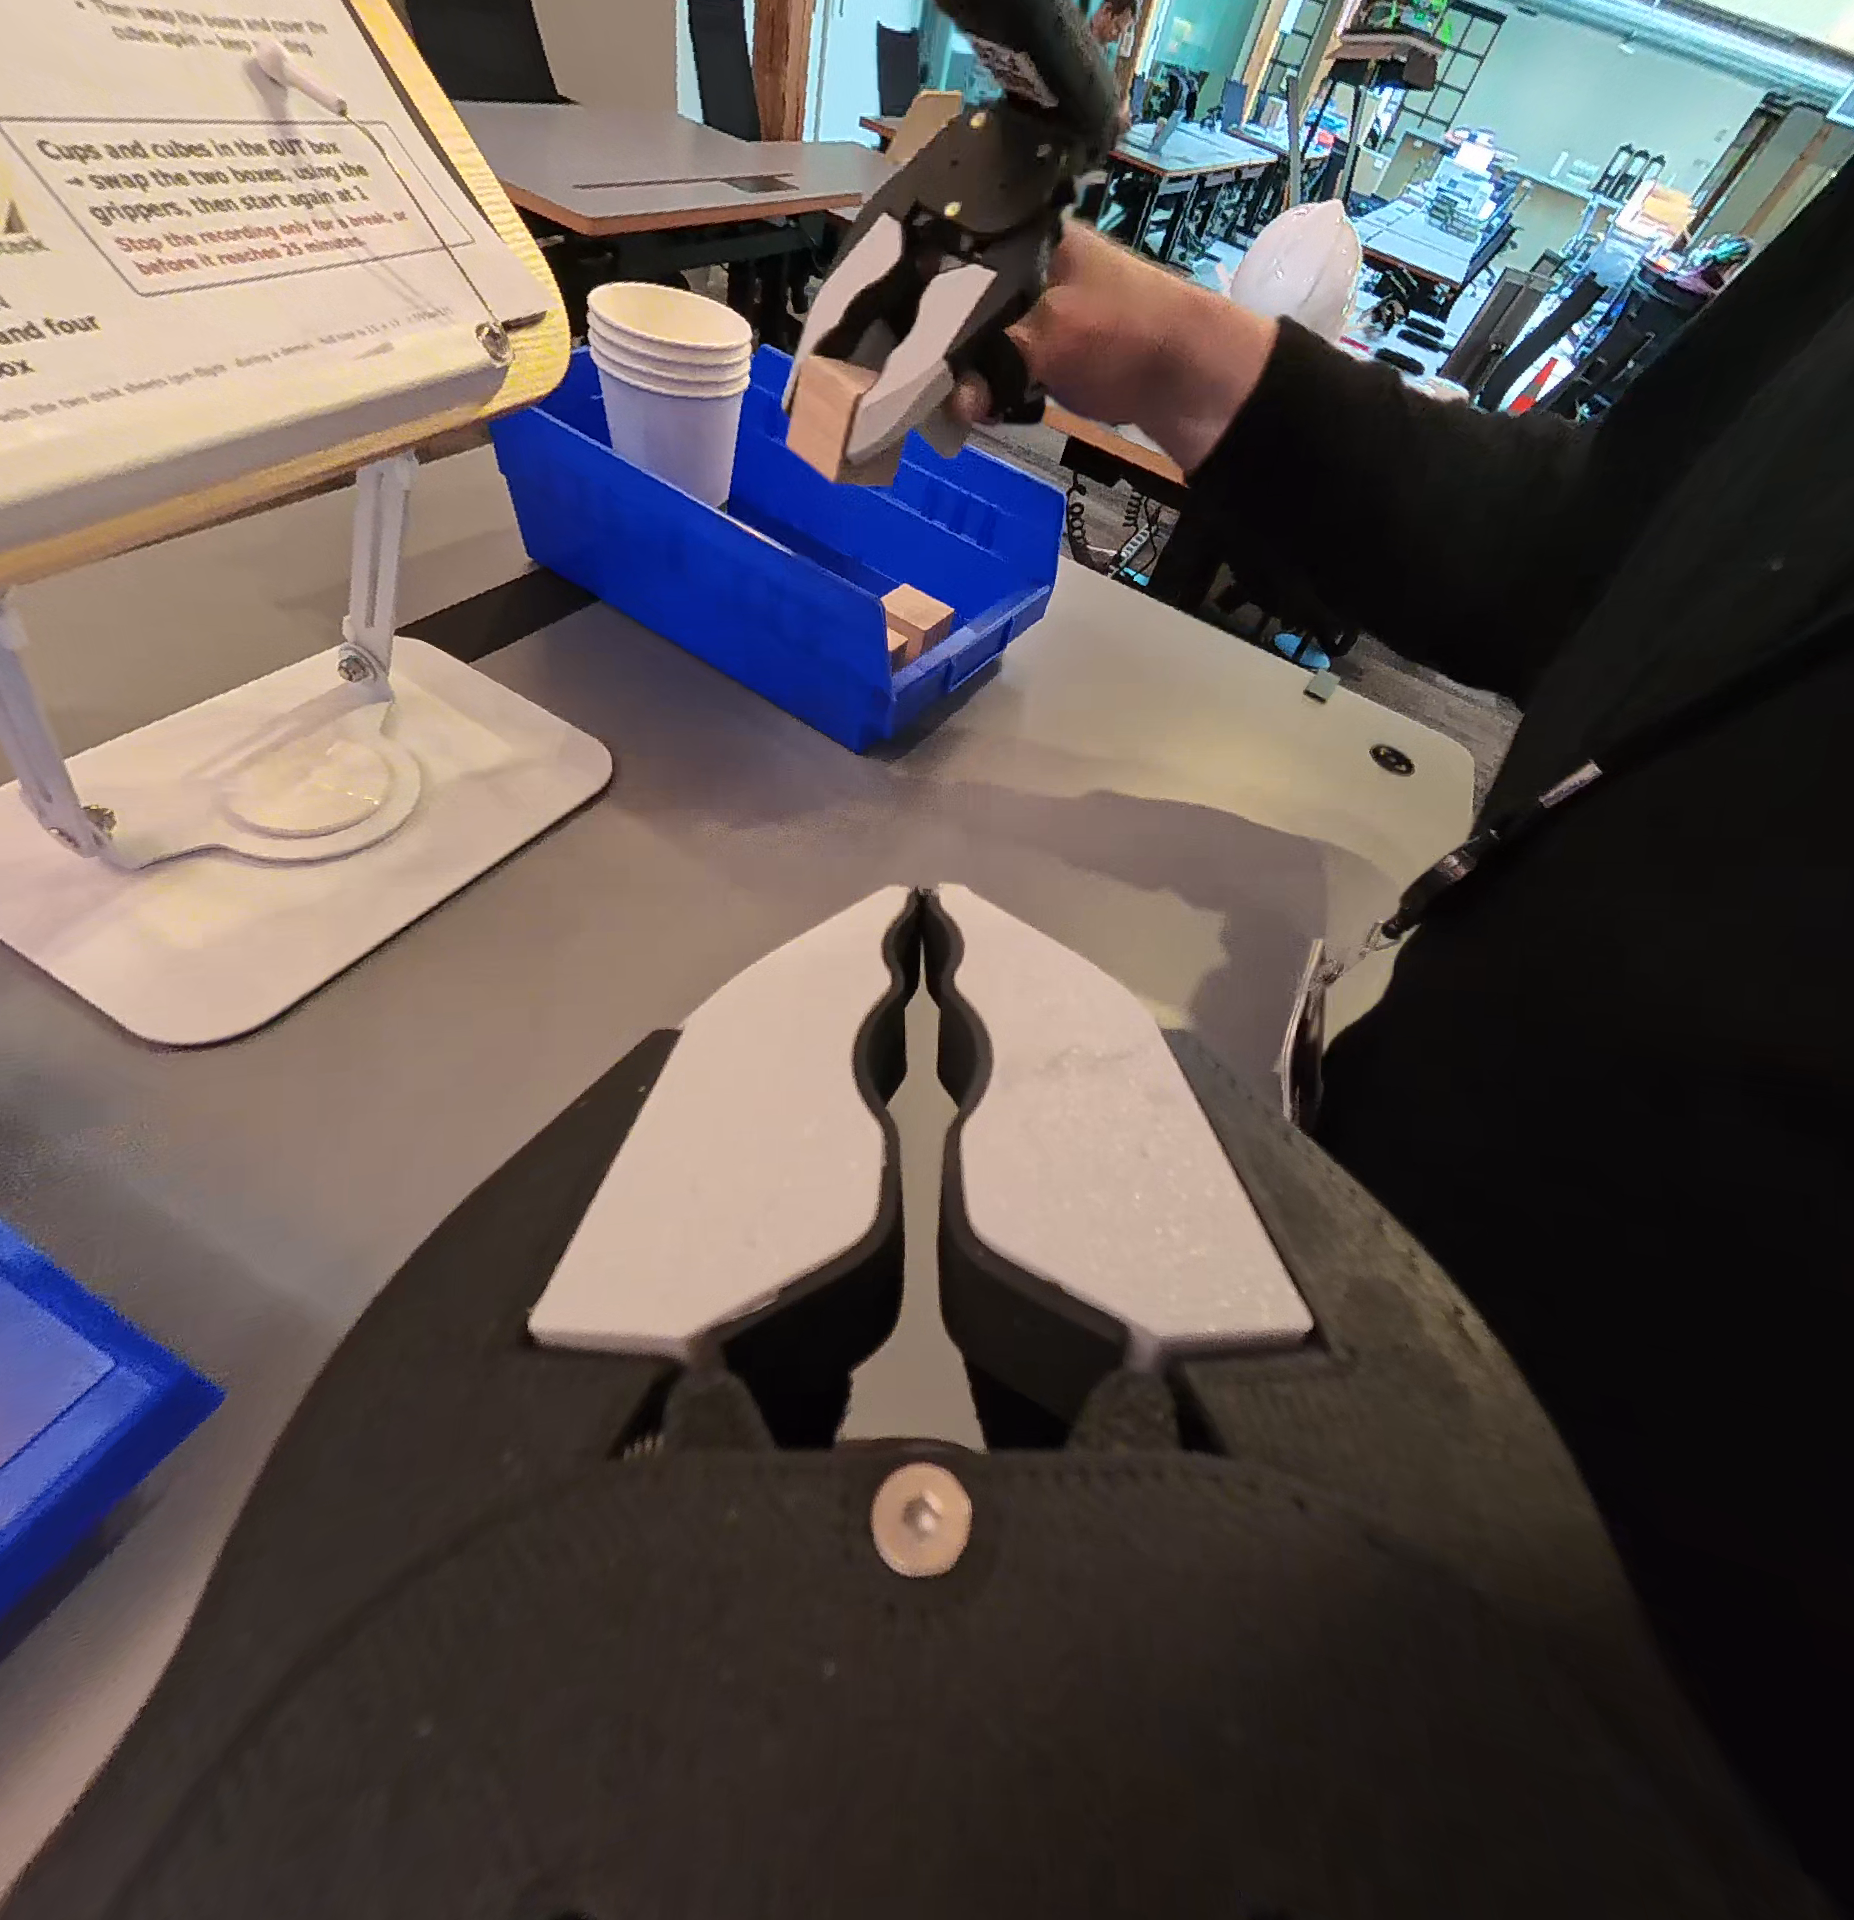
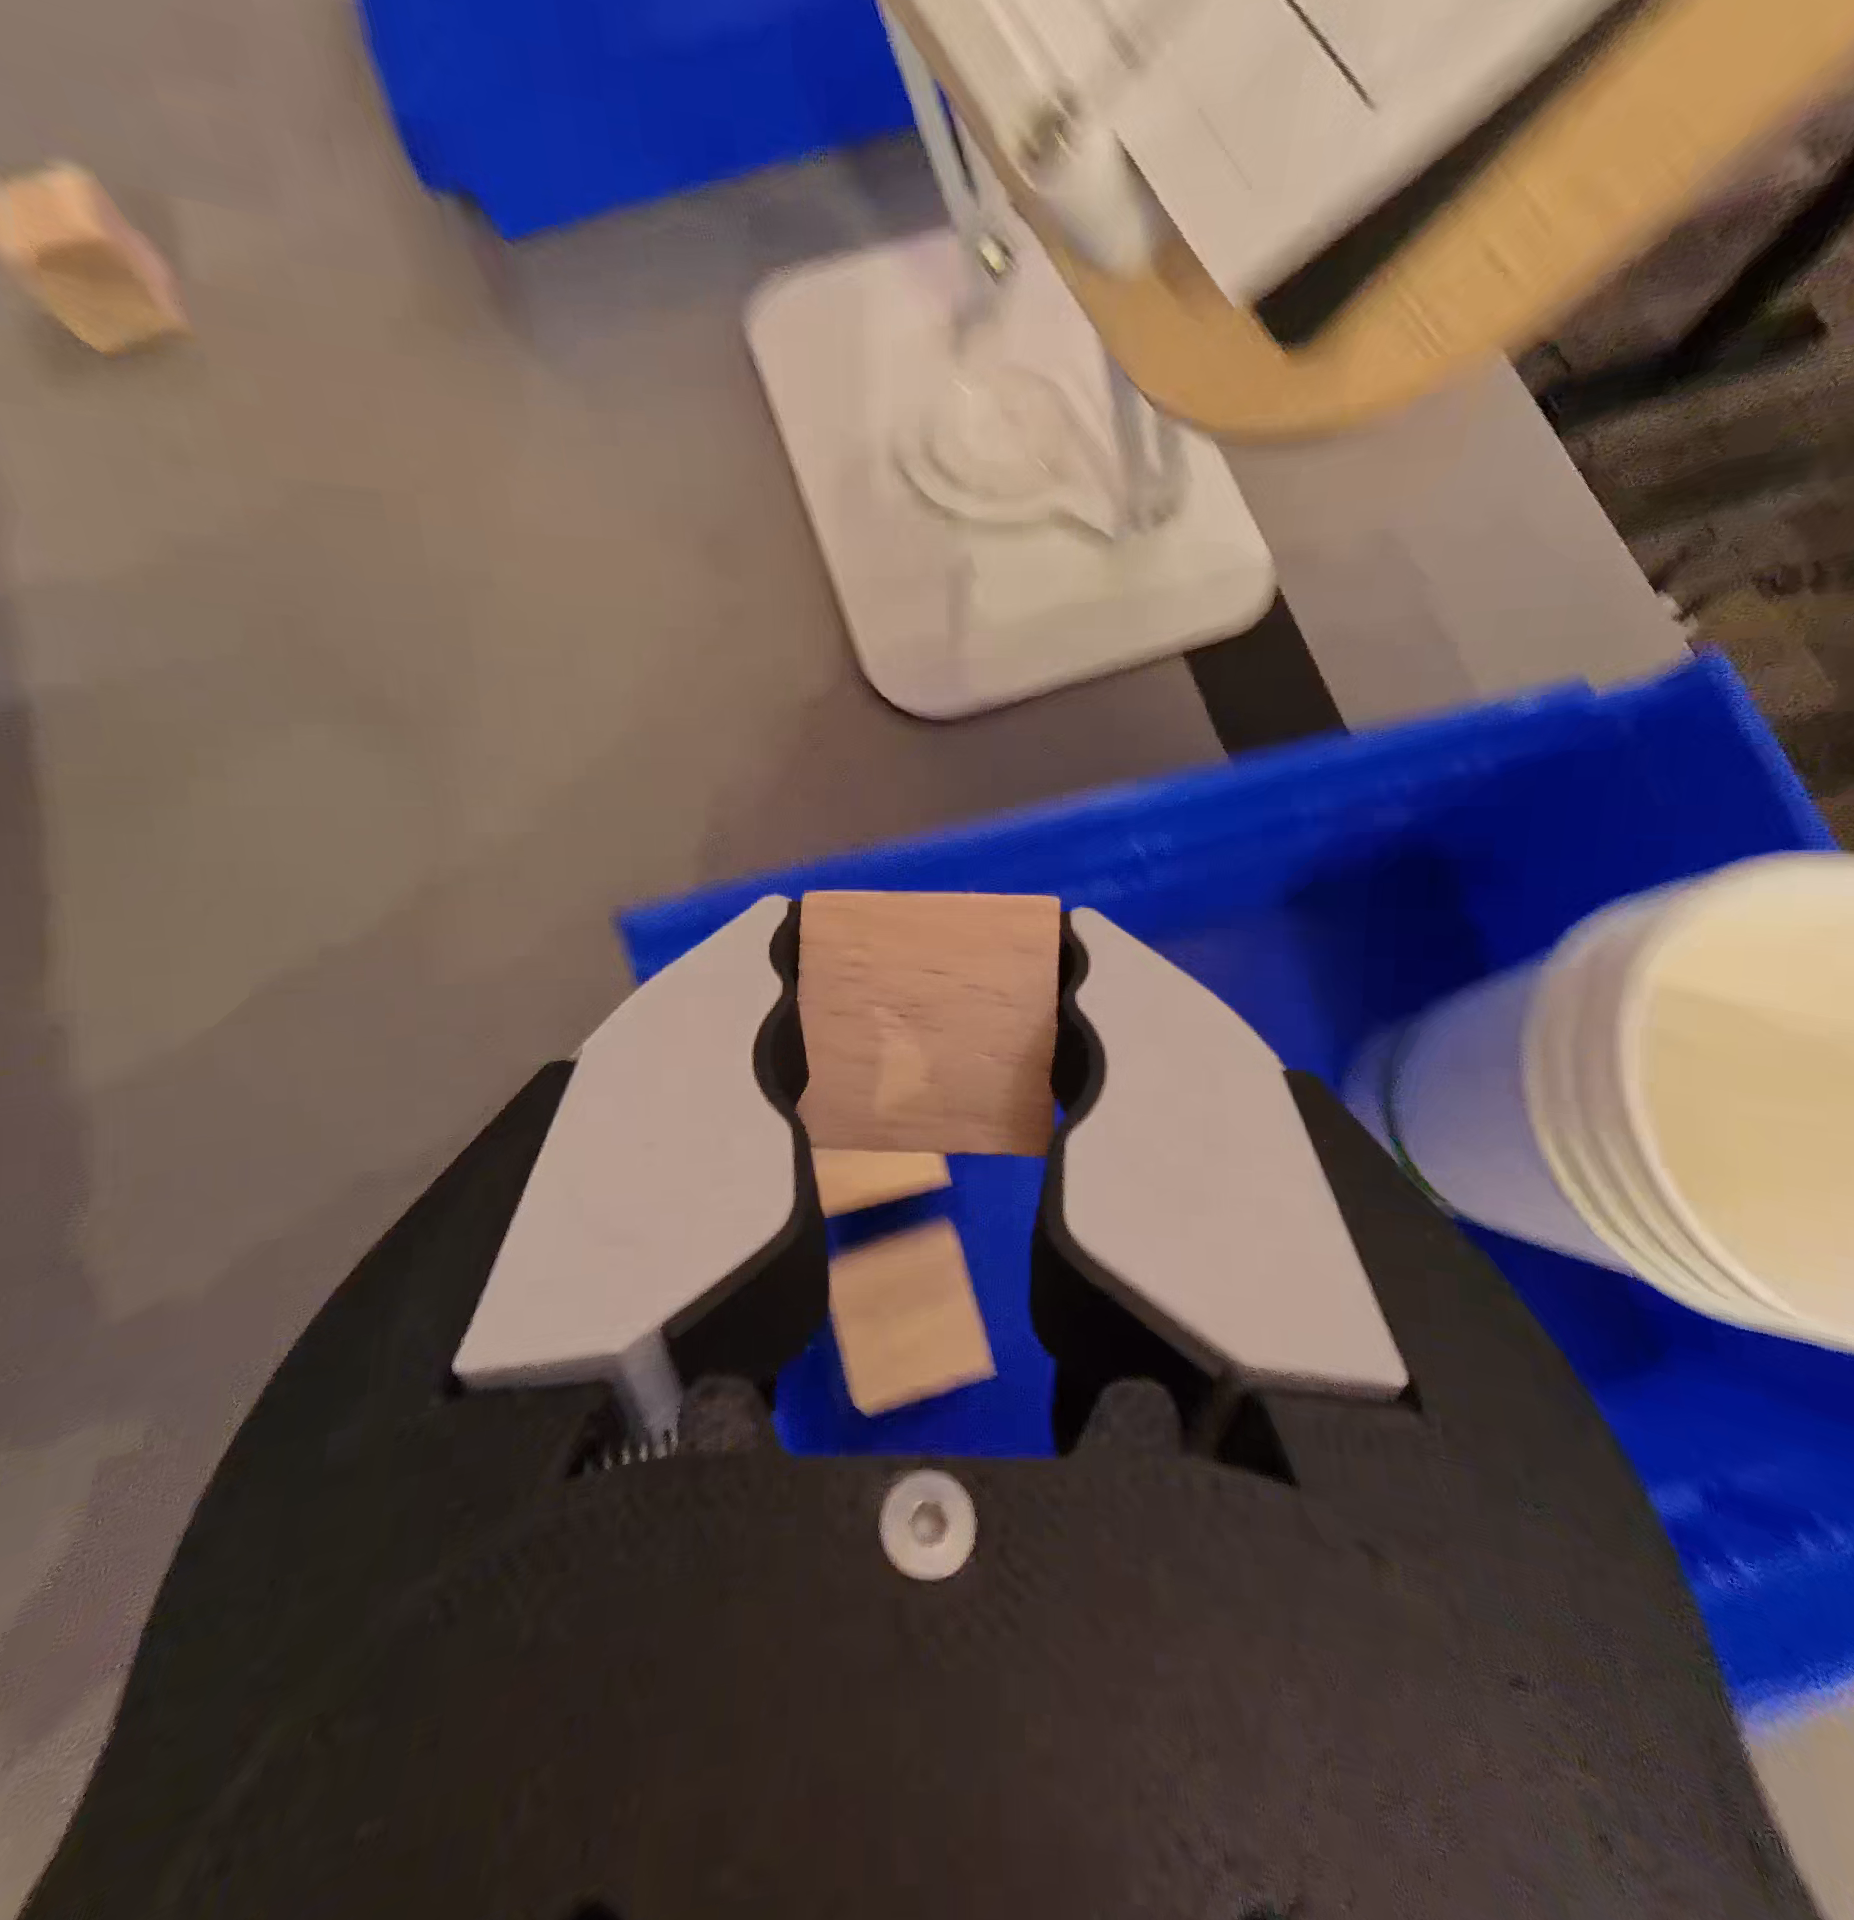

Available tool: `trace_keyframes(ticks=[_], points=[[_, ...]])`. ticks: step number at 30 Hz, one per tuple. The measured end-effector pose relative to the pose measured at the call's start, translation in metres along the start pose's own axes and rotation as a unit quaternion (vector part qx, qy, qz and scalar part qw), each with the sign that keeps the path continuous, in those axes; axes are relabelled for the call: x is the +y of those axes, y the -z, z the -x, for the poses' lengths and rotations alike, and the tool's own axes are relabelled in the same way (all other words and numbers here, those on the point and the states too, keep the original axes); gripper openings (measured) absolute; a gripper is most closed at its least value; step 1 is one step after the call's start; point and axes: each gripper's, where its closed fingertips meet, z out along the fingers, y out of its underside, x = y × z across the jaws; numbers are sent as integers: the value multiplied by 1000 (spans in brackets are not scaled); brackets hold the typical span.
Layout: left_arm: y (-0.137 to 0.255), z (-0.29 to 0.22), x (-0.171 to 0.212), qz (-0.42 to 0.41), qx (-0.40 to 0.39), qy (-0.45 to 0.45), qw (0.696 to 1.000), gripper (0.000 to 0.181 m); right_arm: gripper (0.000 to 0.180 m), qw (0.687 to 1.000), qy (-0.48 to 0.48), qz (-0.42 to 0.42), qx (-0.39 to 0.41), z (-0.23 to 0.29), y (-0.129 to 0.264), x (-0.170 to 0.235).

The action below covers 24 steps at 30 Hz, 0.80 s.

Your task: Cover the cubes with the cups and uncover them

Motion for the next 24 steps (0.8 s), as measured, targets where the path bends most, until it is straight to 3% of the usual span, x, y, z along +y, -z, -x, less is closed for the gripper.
trace_keyframes(ticks=[5,12,24], points=[[-12,-1,0,13,7,-1,1000,0,46,998,5,65,-1,-36,-18,49],[-14,0,3,22,2,6,1000,0,46,993,34,110,-31,-37,-54,69],[-14,6,11,28,2,15,999,0,46,981,53,176,-63,-37,-78,95]])
